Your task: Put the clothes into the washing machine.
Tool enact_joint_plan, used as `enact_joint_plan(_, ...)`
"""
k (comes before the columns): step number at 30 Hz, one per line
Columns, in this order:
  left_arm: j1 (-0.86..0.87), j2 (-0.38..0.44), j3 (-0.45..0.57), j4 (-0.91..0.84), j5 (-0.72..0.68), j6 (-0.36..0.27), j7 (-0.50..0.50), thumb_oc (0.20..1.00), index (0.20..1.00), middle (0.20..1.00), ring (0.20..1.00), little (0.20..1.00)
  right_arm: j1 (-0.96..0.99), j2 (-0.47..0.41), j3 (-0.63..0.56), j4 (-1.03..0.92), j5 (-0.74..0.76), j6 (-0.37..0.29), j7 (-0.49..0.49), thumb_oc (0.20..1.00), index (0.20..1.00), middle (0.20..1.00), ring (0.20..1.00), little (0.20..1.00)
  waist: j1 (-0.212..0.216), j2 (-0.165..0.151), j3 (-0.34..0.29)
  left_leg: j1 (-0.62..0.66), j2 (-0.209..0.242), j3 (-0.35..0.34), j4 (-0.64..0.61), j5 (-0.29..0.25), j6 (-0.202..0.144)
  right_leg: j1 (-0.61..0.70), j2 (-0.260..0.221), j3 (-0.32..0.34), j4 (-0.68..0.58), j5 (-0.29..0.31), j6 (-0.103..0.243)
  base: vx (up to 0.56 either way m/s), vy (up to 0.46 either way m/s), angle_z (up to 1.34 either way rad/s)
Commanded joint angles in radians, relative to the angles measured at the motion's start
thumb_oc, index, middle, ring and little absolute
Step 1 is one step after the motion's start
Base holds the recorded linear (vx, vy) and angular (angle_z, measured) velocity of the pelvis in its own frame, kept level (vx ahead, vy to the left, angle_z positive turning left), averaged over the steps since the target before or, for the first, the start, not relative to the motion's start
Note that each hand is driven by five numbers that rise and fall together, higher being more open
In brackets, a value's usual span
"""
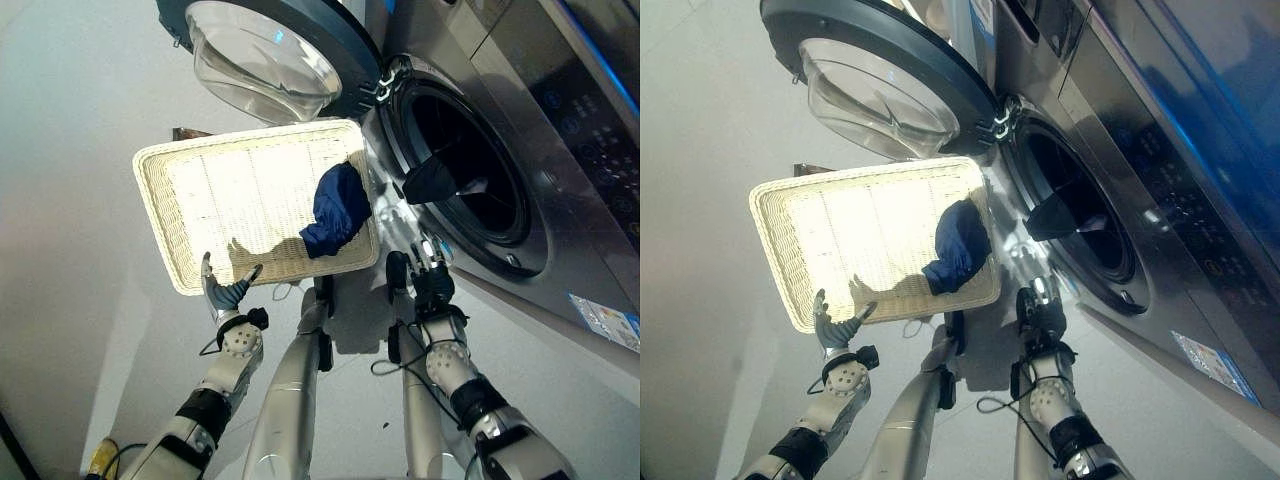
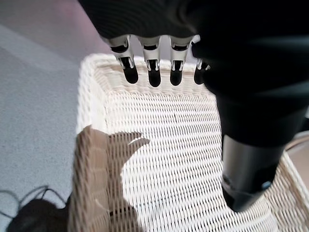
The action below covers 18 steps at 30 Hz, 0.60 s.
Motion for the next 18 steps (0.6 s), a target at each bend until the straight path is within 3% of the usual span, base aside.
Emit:
enact_joint_plan(1, 0.046, 0.01, 0.061, -0.024, -0.052, -0.051, -0.019, 1.0, 1.0, 1.0, 1.0, 1.0, 0.013, -0.03, -0.002, -0.112, -0.27, -0.086, -0.076, 1.0, 1.0, 1.0, 1.0, 1.0, 0.023, 0.023, -0.017, 0.0, 0.018, -0.023, -0.1, 0.116, -0.037, 0.026, 0.044, -0.049, 0.04, -0.006, -0.015, -0.02, 0.006, 0.04)
enact_joint_plan(2, 0.067, 0.006, 0.074, -0.025, -0.097, -0.07, -0.065, 1.0, 1.0, 1.0, 1.0, 1.0, 0.017, -0.055, 0.018, -0.154, -0.453, -0.092, -0.153, 1.0, 1.0, 1.0, 1.0, 1.0, 0.025, 0.022, -0.017, 0.01, 0.017, -0.027, -0.11, 0.117, -0.038, 0.034, 0.042, -0.052, 0.041, -0.014, -0.013, -0.07, -0.005, 0.06)
enact_joint_plan(3, 0.101, 0.001, 0.106, -0.015, -0.153, -0.097, -0.132, 1.0, 1.0, 1.0, 1.0, 1.0, -0.009, -0.109, 0.052, -0.214, -0.764, -0.063, -0.298, 1.0, 1.0, 1.0, 1.0, 1.0, 0.038, 0.023, -0.017, 0.018, 0.017, -0.037, -0.121, 0.124, -0.041, 0.047, 0.034, -0.065, 0.036, -0.015, -0.006, -0.08, -0.005, 0.08)
enact_joint_plan(9, 0.098, 0.003, 0.151, 0.057, -0.173, -0.104, -0.145, 1.0, 1.0, 1.0, 1.0, 1.0, -0.128, -0.189, 0.084, -0.207, -1.019, 0.053, -0.425, 1.0, 1.0, 1.0, 1.0, 1.0, 0.068, 0.025, -0.017, 0.027, 0.017, -0.047, -0.129, 0.131, -0.044, 0.063, 0.022, -0.092, 0.032, -0.013, 0.0, -0.04, -0.026, 0.22)
enact_joint_plan(11, 0.087, 0.004, 0.167, 0.091, -0.172, -0.104, -0.14, 1.0, 1.0, 1.0, 1.0, 1.0, -0.195, -0.221, 0.101, -0.197, -1.112, 0.129, -0.478, 1.0, 1.0, 1.0, 1.0, 1.0, 0.085, 0.025, -0.017, 0.033, 0.018, -0.058, -0.126, 0.129, -0.046, 0.073, 0.016, -0.105, 0.039, -0.021, 0.004, -0.01, -0.036, 0.22)
enact_joint_plan(18, 0.077, 0.001, 0.159, 0.146, -0.179, -0.092, -0.205, 1.0, 1.0, 1.0, 1.0, 1.0, -0.296, -0.272, 0.152, -0.158, -1.251, 0.27, -0.507, 1.0, 1.0, 1.0, 1.0, 1.0, 0.115, 0.022, -0.017, 0.036, 0.018, -0.076, -0.125, 0.13, -0.047, 0.08, 0.004, -0.129, 0.047, -0.024, 0.014, -0.01, -0.022, 0.17)
